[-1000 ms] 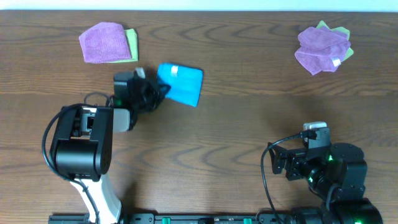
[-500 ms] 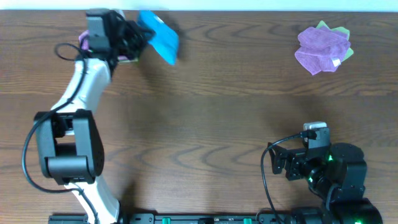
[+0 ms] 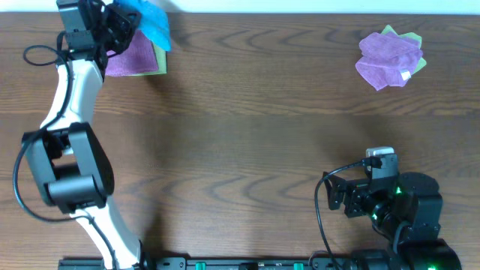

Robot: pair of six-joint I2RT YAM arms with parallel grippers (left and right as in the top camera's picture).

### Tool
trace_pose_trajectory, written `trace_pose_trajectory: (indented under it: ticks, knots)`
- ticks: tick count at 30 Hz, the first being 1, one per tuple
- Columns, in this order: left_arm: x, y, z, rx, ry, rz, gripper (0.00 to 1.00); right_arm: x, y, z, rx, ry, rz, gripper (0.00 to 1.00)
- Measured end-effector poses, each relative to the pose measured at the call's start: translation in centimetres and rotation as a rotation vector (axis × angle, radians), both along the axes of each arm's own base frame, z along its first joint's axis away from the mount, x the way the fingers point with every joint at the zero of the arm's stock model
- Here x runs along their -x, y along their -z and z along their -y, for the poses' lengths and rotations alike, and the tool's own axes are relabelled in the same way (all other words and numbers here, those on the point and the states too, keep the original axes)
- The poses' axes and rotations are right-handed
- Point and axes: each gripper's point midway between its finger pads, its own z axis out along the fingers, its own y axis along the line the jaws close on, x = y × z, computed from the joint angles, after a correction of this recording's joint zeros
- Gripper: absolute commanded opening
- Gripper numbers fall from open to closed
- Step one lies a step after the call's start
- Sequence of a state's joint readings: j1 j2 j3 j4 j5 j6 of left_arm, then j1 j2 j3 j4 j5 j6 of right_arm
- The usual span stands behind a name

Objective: Fold the cloth
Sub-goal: 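Lift the blue cloth with the left gripper onto the pink cloth stack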

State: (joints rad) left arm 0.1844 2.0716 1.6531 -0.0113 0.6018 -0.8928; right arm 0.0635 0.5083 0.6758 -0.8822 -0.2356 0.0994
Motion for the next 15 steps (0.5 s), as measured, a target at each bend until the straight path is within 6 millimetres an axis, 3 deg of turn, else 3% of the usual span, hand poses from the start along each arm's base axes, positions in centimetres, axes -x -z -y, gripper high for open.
trace_pose_trajectory:
  ticks: [7, 15]
  knots:
    - [-2.2, 4.7, -1.6, 0.044, -0.016, -0.066, 0.06, 0.0, 0.0, 0.0, 0.0, 0.0, 0.0, 0.99]
    - [-1.4, 6.4, -1.8, 0.06, -0.019, -0.141, 0.06, 0.0, 0.0, 0.0, 0.0, 0.0, 0.0, 0.99]
